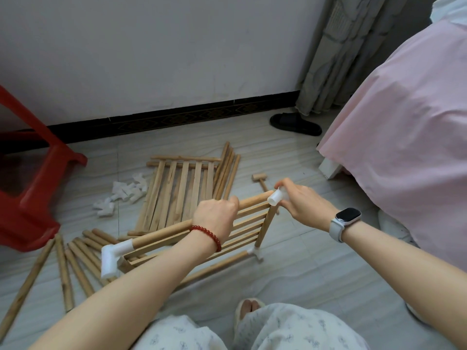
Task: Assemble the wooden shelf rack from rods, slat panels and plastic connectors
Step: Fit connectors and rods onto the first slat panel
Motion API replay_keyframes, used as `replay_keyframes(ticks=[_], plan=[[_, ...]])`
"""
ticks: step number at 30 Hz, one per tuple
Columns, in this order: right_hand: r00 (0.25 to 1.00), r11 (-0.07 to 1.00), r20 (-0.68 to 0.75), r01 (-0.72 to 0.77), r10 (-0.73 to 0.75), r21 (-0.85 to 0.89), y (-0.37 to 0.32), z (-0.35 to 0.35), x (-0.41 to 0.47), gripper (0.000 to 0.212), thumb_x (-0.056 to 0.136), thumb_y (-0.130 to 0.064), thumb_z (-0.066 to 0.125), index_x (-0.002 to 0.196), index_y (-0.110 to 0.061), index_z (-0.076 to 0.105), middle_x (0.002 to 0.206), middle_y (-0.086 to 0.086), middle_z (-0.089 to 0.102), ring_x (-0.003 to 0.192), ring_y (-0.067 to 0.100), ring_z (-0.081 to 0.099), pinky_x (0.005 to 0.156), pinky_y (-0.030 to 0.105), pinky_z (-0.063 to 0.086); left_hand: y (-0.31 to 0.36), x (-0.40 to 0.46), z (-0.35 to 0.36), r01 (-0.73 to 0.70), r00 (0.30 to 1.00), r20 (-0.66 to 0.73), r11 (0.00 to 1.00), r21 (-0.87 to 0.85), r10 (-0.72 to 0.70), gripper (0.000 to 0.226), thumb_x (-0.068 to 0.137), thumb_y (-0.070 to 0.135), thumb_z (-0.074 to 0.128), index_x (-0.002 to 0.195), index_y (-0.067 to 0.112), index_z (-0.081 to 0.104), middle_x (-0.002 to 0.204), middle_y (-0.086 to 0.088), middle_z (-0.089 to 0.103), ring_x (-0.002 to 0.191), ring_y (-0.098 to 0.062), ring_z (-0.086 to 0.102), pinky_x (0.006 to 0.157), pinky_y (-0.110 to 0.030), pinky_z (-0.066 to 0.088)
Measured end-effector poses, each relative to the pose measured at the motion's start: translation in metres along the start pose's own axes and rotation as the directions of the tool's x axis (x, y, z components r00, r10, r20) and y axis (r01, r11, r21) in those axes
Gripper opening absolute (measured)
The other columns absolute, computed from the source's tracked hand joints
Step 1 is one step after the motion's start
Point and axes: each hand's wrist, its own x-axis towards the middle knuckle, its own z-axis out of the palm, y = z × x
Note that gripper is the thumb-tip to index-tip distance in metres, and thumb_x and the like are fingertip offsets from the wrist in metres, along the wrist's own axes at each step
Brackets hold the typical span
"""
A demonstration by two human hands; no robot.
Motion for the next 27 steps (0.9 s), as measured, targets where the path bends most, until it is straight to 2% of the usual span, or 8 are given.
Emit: replay_keyframes(ticks=[4, 7, 10, 11, 14, 17, 21, 27], plan=[[1.0, 0.997, 0.002, -0.005, 0.005, -0.08, 0.003, -0.001, 0.0, 0.031, 0.098, -0.02, 0.044, 0.128, -0.015, 0.038, 0.109, 0.01, 0.061, 0.088, 0.029, 0.056, 0.067, 0.035, 0.041, 0.005, -0.002, 0.0, -0.017, 0.999, 0.031, 1.0, 0.022, 0.017, 0.016, 0.099, 0.014, 0.039, 0.113, 0.013, 0.047, 0.086, -0.001, 0.063, 0.075, -0.02, 0.062, 0.069, -0.031, 0.052], [0.993, 0.99, -0.031, -0.114, 0.117, 0.079, -0.001, -0.004, 0.005, 0.034, 0.094, -0.025, 0.052, 0.126, -0.014, 0.045, 0.096, 0.005, 0.059, 0.08, 0.025, 0.055, 0.068, 0.035, 0.044, 0.002, 0.004, -0.001, 0.008, 0.999, 0.034, 1.0, 0.016, -0.008, 0.015, 0.099, 0.016, 0.041, 0.113, 0.014, 0.047, 0.081, 0.001, 0.059, 0.074, -0.02, 0.061, 0.066, -0.03, 0.05], [0.977, 0.958, -0.071, -0.181, 0.201, 0.223, -0.002, 0.003, 0.003, 0.037, 0.09, -0.029, 0.057, 0.122, -0.013, 0.048, 0.101, 0.007, 0.06, 0.083, 0.025, 0.057, 0.074, 0.041, 0.051, 0.002, 0.004, 0.001, 0.02, 0.999, 0.029, 1.0, 0.017, -0.02, 0.015, 0.098, 0.016, 0.041, 0.113, 0.014, 0.046, 0.083, -0.001, 0.061, 0.073, -0.021, 0.06, 0.063, -0.03, 0.046], [0.977, 0.959, -0.102, -0.159, 0.187, 0.233, -0.003, 0.004, 0.0, 0.035, 0.09, -0.027, 0.057, 0.121, -0.012, 0.047, 0.1, 0.009, 0.06, 0.082, 0.026, 0.058, 0.072, 0.04, 0.052, 0.003, 0.003, 0.001, 0.017, 0.999, 0.029, 1.0, 0.02, -0.017, 0.016, 0.099, 0.016, 0.041, 0.113, 0.013, 0.046, 0.082, -0.001, 0.06, 0.071, -0.021, 0.058, 0.061, -0.03, 0.044], [0.96, 0.97, -0.28, 0.052, 0.017, 0.239, -0.01, -0.014, -0.001, 0.031, 0.089, -0.009, 0.059, 0.117, -0.004, 0.046, 0.091, 0.006, 0.059, 0.066, 0.013, 0.055, 0.06, 0.018, 0.047, 0.002, 0.004, 0.001, 0.014, 1.0, 0.02, 1.0, 0.019, -0.015, 0.017, 0.098, 0.015, 0.04, 0.114, 0.013, 0.044, 0.076, 0.001, 0.051, 0.065, -0.019, 0.049, 0.059, -0.028, 0.042], [0.913, 0.972, -0.408, 0.075, 0.023, 0.223, -0.009, -0.039, 0.01, 0.031, 0.09, -0.01, 0.058, 0.117, -0.005, 0.046, 0.092, 0.008, 0.054, 0.072, 0.019, 0.054, 0.063, 0.028, 0.047, -0.004, 0.006, -0.003, 0.037, 0.999, 0.014, 0.999, -0.036, -0.037, 0.016, 0.098, 0.024, 0.041, 0.11, 0.015, 0.046, 0.075, 0.003, 0.05, 0.063, -0.017, 0.05, 0.058, -0.027, 0.042], [0.952, 0.937, -0.184, -0.185, 0.246, 0.296, 0.005, -0.02, 0.007, 0.028, 0.094, -0.017, 0.05, 0.121, -0.013, 0.042, 0.102, 0.013, 0.056, 0.075, 0.027, 0.059, 0.069, 0.044, 0.054, -0.005, 0.003, -0.009, 0.056, 0.998, 0.012, 0.987, -0.152, -0.055, 0.037, 0.094, 0.054, 0.036, 0.098, 0.019, 0.048, 0.078, 0.005, 0.056, 0.066, -0.015, 0.056, 0.06, -0.026, 0.048], [0.95, 0.946, -0.163, -0.225, 0.266, 0.234, 0.001, 0.004, 0.006, 0.025, 0.095, -0.012, 0.045, 0.12, -0.012, 0.042, 0.084, 0.006, 0.055, 0.067, 0.021, 0.055, 0.061, 0.038, 0.048, -0.006, 0.003, -0.01, 0.059, 0.998, 0.008, 0.972, -0.226, -0.058, 0.041, 0.092, 0.057, 0.034, 0.098, 0.021, 0.052, 0.077, 0.005, 0.057, 0.067, -0.013, 0.057, 0.063, -0.026, 0.051]])
